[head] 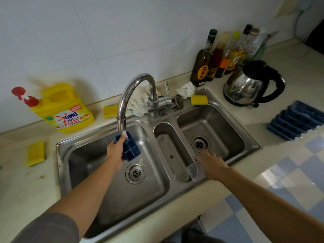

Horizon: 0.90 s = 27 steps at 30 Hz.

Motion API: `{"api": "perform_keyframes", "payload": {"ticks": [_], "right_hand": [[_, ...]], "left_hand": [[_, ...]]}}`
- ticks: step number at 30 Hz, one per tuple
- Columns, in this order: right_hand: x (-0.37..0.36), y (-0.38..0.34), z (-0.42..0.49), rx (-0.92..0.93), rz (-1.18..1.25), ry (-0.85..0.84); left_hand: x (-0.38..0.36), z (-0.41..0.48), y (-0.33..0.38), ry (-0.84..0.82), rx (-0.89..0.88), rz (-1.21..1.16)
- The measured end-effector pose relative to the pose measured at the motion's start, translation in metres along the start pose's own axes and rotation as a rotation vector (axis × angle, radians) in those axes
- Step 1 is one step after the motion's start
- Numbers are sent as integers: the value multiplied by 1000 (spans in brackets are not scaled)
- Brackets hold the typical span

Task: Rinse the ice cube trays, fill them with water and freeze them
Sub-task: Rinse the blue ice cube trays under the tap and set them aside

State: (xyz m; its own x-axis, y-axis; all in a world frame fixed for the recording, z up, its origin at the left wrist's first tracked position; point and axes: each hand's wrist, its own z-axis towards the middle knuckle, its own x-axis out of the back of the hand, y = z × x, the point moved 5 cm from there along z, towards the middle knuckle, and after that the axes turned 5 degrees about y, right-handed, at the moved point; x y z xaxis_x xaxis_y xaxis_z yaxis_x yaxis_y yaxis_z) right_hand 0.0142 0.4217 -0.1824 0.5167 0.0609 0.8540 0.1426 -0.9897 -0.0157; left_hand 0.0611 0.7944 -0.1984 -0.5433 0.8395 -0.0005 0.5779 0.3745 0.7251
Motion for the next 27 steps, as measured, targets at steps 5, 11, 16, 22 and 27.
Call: {"api": "perform_keyframes", "payload": {"ticks": [5,11,16,22,27], "right_hand": [[36,-36,12,39,249,114],[77,-136,23,112,739,144],[74,-207,36,-27,1360,-123],[87,-219,51,-84,1371,-24],[110,-223,60,92,1107,10]], "left_hand": [[-3,-13,-4,-9,71,-121],[-1,-32,-3,-55,180,-343],[2,-42,2,-47,170,-459],[24,-34,14,-81,-29,11],[17,-29,24,-121,-221,377]]}}
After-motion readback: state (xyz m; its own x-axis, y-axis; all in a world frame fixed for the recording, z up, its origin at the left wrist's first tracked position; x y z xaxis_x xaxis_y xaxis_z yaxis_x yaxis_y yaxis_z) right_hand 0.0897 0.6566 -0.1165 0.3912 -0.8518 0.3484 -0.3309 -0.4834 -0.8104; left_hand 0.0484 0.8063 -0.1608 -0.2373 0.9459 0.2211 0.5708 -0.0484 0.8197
